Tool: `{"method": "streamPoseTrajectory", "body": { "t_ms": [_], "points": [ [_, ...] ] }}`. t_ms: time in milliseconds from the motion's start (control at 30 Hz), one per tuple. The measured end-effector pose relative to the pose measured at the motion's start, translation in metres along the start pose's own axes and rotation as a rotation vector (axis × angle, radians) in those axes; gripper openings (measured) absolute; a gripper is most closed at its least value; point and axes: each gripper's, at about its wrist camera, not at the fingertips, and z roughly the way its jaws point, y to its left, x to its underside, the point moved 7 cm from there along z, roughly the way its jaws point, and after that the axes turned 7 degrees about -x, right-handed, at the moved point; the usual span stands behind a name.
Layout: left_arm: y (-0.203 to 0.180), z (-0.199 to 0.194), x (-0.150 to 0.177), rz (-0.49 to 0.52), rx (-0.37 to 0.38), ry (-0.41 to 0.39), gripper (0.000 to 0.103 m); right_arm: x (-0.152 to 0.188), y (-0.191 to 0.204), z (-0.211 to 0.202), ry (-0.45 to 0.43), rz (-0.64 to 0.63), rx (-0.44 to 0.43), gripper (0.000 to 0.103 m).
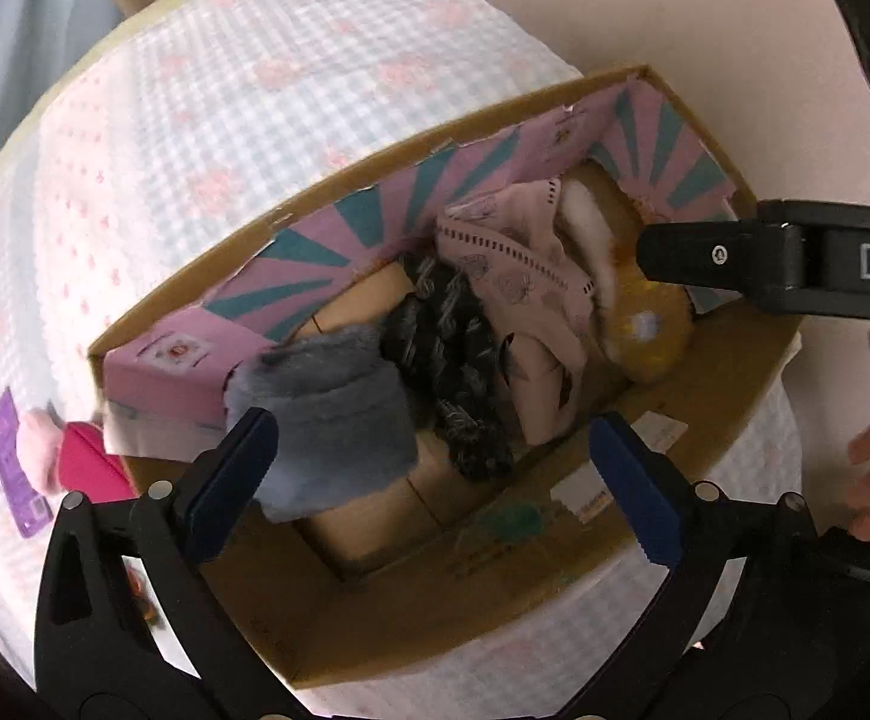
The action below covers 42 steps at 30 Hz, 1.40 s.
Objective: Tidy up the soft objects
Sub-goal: 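Carry the scrunchie and bear into the cardboard box with both tools, then open both tools and lift them away from the box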
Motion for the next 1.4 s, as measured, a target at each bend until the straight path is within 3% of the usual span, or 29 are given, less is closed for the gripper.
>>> {"method": "streamPoseTrajectory", "body": {
  "t_ms": [233, 500, 633, 800, 900, 1267, 1400],
  "points": [
    [0.018, -0.006, 0.011, -0.04, -0.01, 0.014, 0.103, 0.001, 0.008, -0.005, -0.04, -0.008, -0.039, 0.102],
    [0.026, -0.036, 0.017, -0.064, -0.015, -0.033, 0.103, 0.006, 0.021, -0.025, -0.086, -0.047, -0.042, 0.102],
    [0.03, -0.064, 0.023, -0.078, -0.022, -0.072, 0.103, 0.014, 0.029, -0.046, -0.114, -0.082, -0.029, 0.102],
    [0.039, -0.109, 0.034, -0.117, -0.032, -0.128, 0.103, 0.03, 0.053, -0.089, -0.18, -0.222, 0.083, 0.102],
    [0.05, -0.142, 0.043, -0.148, -0.046, -0.17, 0.103, 0.042, 0.066, -0.119, -0.213, -0.257, 0.101, 0.102],
    [0.106, -0.239, 0.096, -0.289, -0.144, -0.307, 0.103, 0.089, 0.125, -0.204, -0.339, -0.358, 0.104, 0.102],
    [0.132, -0.264, 0.123, -0.376, -0.161, -0.352, 0.103, 0.108, 0.148, -0.218, -0.349, -0.396, 0.05, 0.102]
  ]
}}
